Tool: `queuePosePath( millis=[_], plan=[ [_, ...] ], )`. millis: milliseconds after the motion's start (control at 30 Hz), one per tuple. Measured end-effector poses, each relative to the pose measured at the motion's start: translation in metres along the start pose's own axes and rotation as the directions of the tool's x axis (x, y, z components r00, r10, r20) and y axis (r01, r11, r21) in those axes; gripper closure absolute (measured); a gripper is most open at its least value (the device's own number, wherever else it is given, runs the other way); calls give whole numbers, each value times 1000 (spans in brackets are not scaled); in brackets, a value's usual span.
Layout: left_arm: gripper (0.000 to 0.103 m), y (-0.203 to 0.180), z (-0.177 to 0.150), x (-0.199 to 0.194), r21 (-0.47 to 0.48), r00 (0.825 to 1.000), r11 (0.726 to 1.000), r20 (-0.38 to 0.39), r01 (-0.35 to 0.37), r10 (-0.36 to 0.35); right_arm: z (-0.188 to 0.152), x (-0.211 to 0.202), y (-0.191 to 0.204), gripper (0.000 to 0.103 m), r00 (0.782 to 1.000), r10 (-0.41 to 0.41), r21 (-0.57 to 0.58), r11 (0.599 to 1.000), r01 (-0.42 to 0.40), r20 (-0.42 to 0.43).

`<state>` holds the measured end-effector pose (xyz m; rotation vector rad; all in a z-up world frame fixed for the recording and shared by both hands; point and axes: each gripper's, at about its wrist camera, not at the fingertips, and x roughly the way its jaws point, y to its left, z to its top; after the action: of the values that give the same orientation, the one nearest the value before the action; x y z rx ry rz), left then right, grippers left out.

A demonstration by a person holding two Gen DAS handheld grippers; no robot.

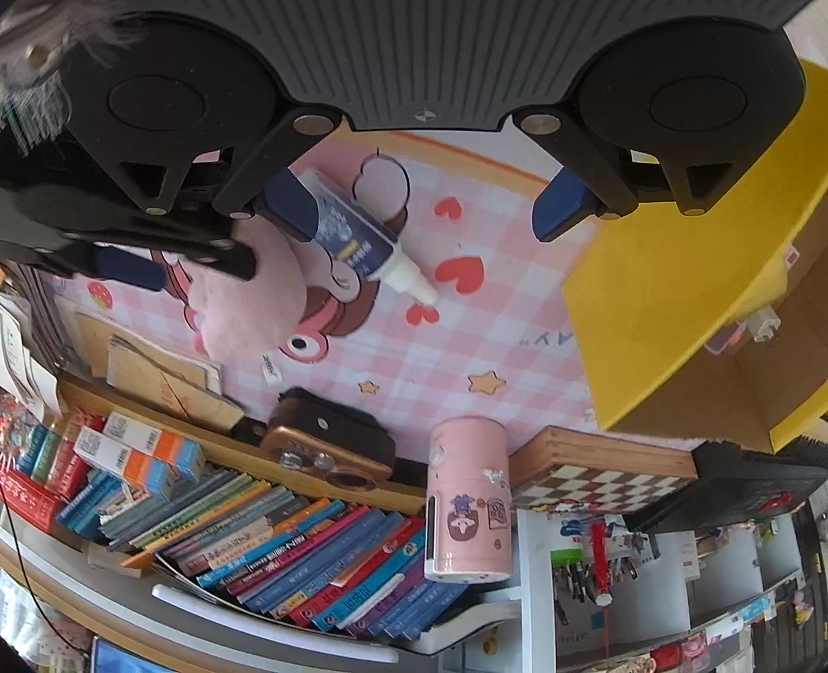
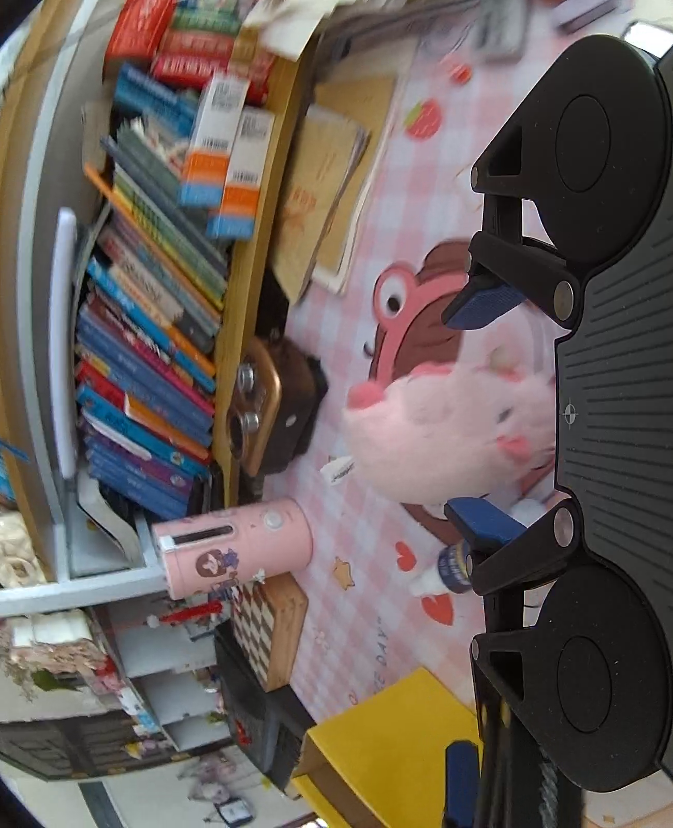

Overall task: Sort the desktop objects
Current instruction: 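Reach the left tool to the spray bottle while the right tool nears the pink plush pig, then close the left tool on the spray bottle while the right tool grasps the plush pig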

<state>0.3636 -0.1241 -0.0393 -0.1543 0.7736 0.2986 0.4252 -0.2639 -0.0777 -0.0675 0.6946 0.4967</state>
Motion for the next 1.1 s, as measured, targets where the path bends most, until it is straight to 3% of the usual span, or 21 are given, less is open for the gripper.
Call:
queuePosePath(
  millis=[167,300,567,633,767,833,1100],
  plan=[
    [13,-2,6,7,-2,1000,1000,-2,-5,5,2,35,6,30,999,14,-52,999,-16,-39],
    [16,-7,10,17,-20,1000,1000,-18,4,-5,-2,35,-2,46,999,34,-15,999,-35,-33],
    [23,-28,15,52,-82,997,996,-58,39,-43,-19,-7,-44,50,992,-121,86,989,122,-24],
    [27,-36,15,63,-87,996,995,-78,40,-47,-25,-14,-49,50,990,-135,104,985,138,-40],
    [48,-45,13,81,-73,992,997,-127,-15,5,-31,-18,-51,49,989,-141,111,983,146,-53],
    [51,-46,11,87,-65,989,997,-148,-36,26,-30,-17,-50,48,988,-148,99,983,152,-52],
    [71,-41,7,88,-18,992,999,-124,-28,26,-27,-8,-45,43,984,-173,63,983,175,-43]
  ],
)
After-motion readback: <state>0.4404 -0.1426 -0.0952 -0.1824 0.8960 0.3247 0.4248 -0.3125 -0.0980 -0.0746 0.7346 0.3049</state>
